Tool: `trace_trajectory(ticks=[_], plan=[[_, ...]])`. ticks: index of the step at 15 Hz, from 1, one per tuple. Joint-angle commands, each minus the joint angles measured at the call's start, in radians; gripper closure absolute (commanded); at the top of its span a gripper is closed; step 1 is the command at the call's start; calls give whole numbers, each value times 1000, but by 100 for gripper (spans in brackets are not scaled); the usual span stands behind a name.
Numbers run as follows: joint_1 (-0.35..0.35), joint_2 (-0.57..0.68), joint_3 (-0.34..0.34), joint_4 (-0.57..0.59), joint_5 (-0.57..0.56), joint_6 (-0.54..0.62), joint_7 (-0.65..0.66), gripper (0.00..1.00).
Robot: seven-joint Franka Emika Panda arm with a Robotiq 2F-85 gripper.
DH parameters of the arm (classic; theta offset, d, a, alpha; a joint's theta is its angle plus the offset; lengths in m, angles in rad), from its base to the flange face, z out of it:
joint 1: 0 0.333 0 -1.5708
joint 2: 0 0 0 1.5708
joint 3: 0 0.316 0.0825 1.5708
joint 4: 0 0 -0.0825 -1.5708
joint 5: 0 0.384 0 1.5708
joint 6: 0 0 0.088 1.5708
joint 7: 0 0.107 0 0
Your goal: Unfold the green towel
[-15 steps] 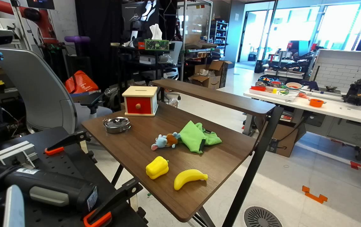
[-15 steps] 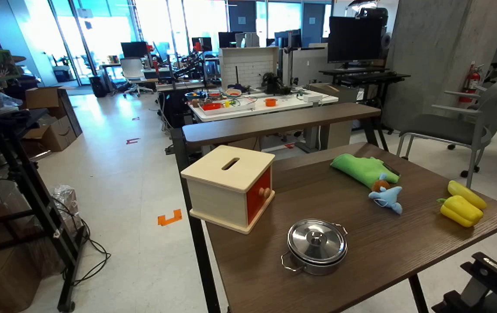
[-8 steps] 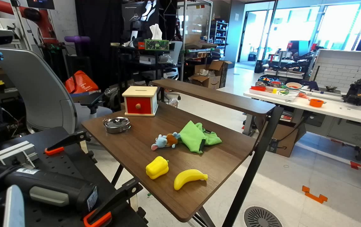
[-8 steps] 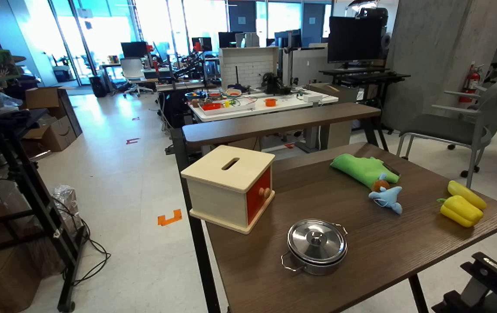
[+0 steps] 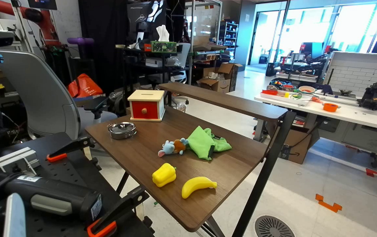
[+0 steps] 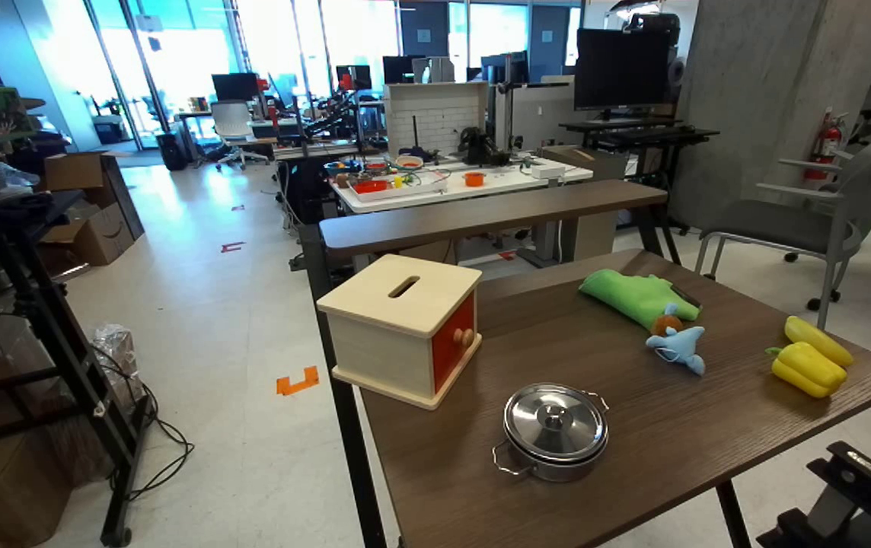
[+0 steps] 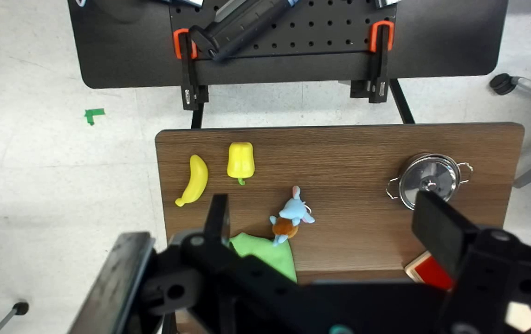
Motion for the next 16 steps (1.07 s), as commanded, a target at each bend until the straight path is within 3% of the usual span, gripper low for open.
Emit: trace_trajectory(ticks=[1, 14, 16], plan=[[-1, 0, 1, 2, 0, -2, 0, 0], [-1, 0, 1, 2, 0, -2, 0, 0], [-2, 54, 3, 29, -3, 4, 3, 0]])
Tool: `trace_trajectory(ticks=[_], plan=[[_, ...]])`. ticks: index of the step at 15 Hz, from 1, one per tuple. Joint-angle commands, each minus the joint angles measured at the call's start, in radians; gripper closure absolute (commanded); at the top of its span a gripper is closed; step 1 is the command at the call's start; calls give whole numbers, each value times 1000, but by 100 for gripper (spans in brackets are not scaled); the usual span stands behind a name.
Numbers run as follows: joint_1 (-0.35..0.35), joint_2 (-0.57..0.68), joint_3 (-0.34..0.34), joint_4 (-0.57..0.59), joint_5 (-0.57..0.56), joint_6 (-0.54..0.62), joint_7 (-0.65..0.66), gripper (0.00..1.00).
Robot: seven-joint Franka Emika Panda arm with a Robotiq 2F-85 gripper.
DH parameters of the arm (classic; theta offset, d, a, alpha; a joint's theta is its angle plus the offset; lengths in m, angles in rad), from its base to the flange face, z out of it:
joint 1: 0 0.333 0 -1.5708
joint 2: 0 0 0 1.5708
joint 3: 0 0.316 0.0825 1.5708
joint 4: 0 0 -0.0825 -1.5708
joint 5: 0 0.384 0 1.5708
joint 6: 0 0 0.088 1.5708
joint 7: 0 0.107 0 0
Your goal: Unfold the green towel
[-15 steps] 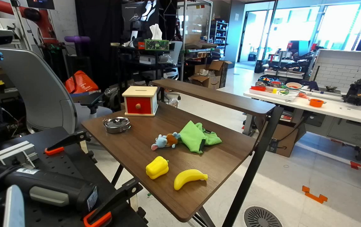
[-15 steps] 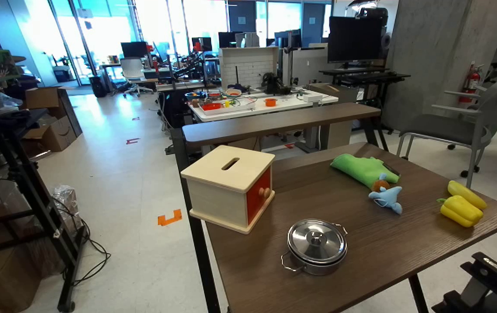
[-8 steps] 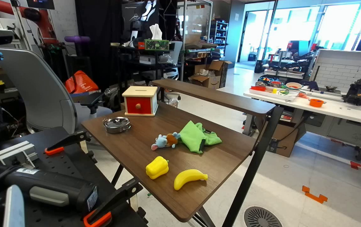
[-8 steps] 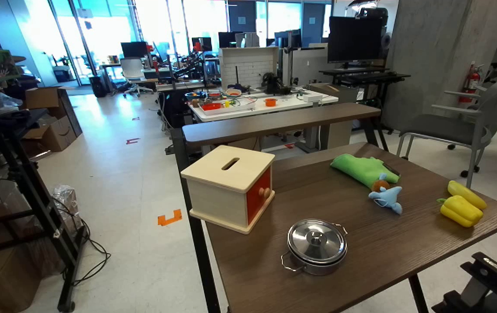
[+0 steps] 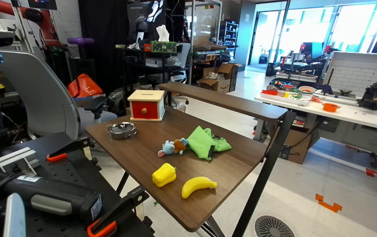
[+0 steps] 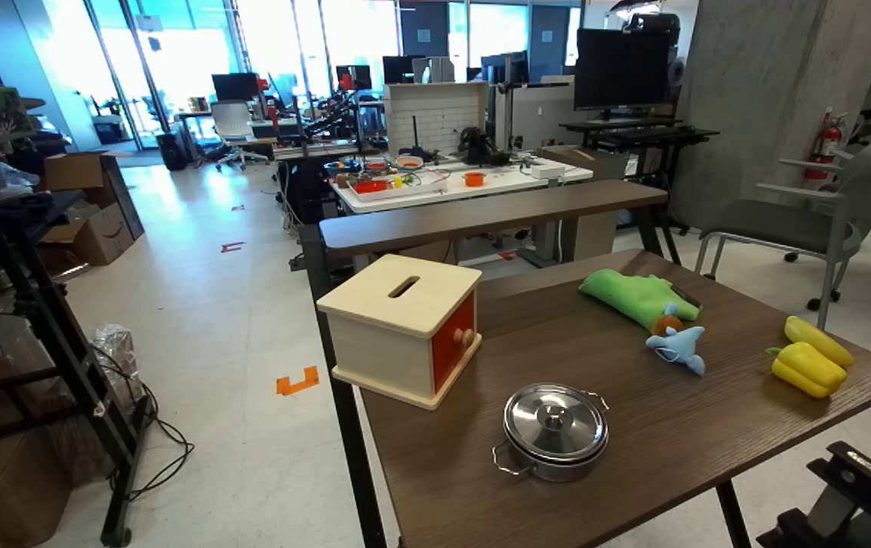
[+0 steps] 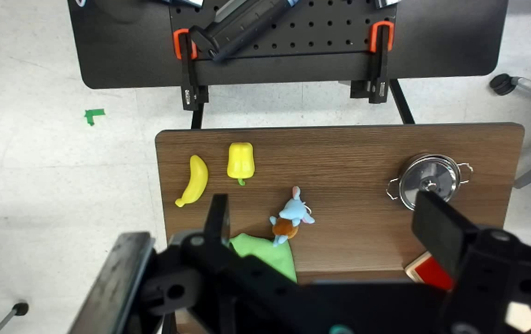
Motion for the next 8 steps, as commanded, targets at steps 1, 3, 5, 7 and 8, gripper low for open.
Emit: trace_trajectory(ticks=[1, 3, 5, 7, 8], plan=[[-3, 80, 7, 39, -7, 28, 7, 0], [-2, 159, 15, 75, -18, 71, 9, 0], [-6, 242, 19, 112, -31, 135, 15, 0], [-15, 335, 8, 149, -44, 218, 13, 0], [-17, 378, -2, 167, -44, 248, 2, 0]])
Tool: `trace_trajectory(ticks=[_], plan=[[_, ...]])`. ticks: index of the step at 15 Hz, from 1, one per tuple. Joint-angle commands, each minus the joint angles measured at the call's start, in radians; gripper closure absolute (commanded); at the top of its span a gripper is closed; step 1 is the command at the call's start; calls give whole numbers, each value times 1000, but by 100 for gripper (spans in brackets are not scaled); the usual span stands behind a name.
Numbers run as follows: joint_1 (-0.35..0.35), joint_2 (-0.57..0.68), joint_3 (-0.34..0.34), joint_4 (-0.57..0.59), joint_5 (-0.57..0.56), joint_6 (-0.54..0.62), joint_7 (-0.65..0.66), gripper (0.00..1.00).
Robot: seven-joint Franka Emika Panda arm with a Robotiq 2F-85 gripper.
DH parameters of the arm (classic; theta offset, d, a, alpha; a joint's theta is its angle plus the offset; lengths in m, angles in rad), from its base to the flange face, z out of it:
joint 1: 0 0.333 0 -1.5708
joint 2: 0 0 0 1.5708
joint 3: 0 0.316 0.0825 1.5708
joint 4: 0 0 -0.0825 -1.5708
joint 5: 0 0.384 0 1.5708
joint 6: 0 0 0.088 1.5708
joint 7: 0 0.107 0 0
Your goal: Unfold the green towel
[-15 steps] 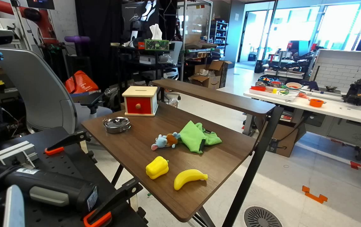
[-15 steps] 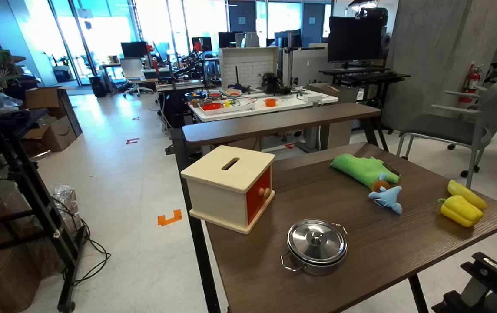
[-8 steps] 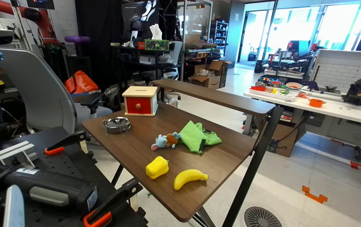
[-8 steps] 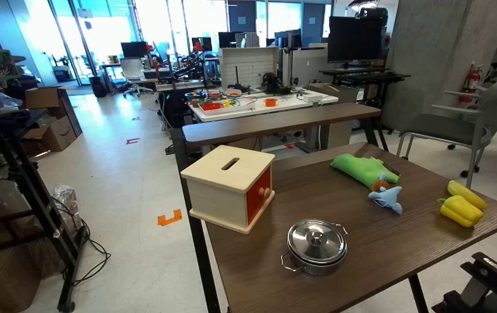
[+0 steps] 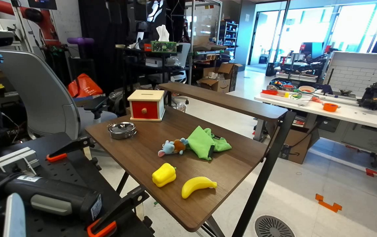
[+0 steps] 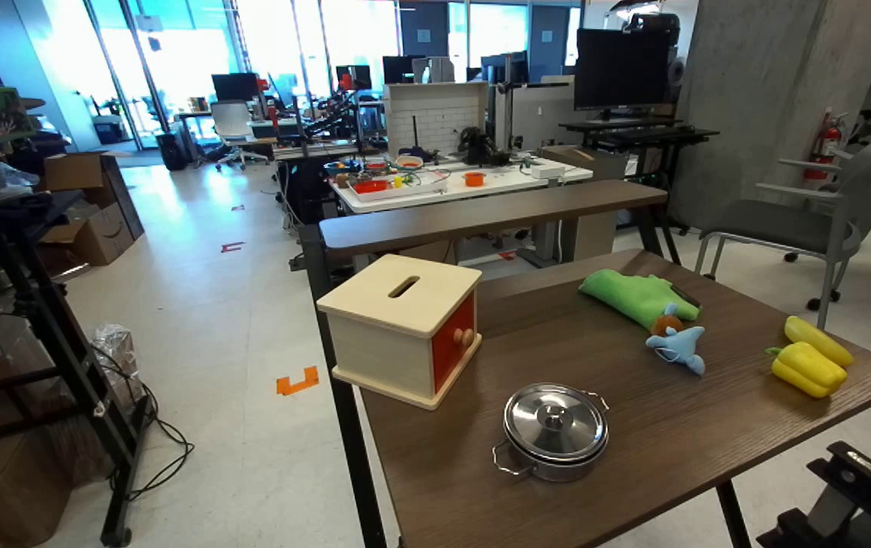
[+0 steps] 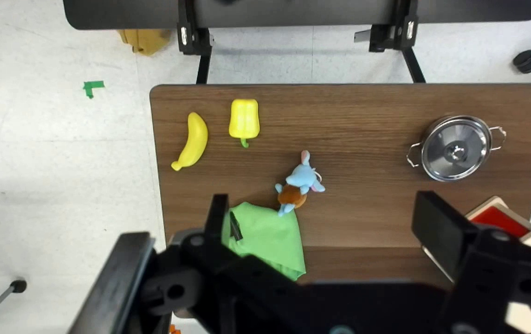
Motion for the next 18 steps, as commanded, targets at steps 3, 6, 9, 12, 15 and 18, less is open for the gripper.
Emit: trace_trajectory(ticks=[3, 6, 9, 12, 15, 18], plan=[[-38, 275, -41, 135, -17, 159, -5, 0], [-60, 406, -66, 193, -6, 220, -6, 0], [-81, 522, -85, 261, 13, 221, -13, 0], [-104, 612, -98, 316, 38, 215, -16, 0], [-129, 696, -96, 368, 78, 203, -37, 0], [-147, 780, -86, 413, 117, 240, -49, 0]])
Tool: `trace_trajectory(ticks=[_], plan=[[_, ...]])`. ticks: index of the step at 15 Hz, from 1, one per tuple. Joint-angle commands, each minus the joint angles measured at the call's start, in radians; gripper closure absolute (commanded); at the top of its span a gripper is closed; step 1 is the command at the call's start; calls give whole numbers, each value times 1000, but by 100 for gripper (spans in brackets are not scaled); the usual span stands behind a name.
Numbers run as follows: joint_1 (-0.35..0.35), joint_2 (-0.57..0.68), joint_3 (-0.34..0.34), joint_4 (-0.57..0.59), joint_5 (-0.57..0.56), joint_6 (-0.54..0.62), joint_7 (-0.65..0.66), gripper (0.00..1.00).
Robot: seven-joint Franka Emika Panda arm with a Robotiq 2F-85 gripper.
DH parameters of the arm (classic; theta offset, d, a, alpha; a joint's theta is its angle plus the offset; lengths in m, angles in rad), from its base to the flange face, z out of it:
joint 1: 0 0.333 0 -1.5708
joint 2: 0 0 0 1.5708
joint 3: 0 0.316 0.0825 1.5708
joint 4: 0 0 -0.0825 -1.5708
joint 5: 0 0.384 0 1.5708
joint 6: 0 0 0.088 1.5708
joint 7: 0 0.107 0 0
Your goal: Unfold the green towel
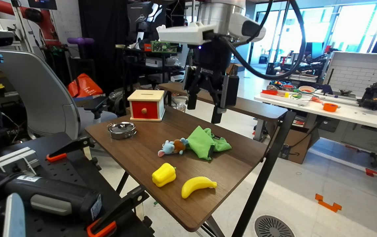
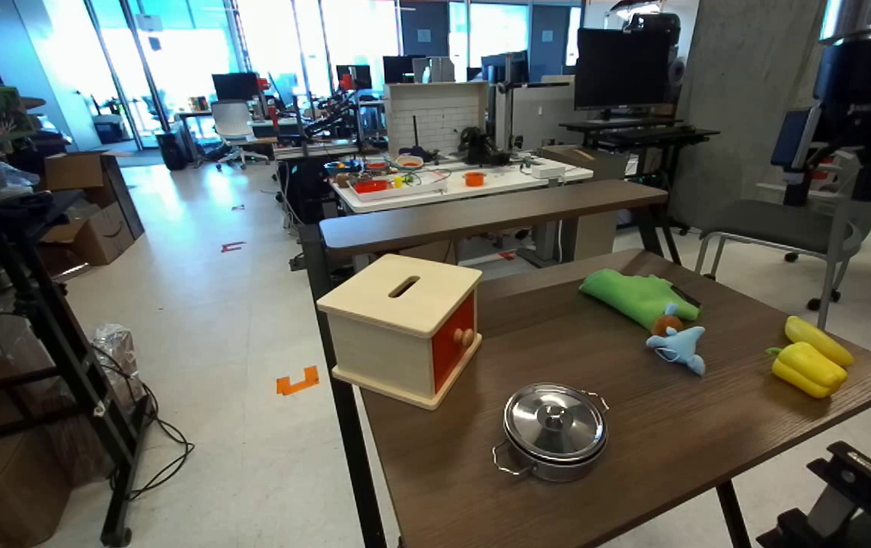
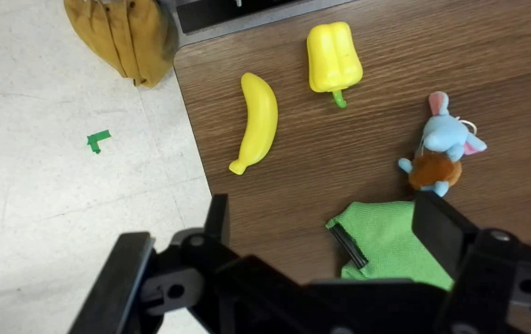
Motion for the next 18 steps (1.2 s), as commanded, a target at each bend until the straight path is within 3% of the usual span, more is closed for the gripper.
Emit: trace_trajectory(ticks=[1, 10, 18], plan=[[-20, 106, 11, 86, 52, 21, -23, 0], [60, 379, -32, 290, -62, 75, 115, 0], [147, 545, -72, 431, -187, 97, 175, 0]])
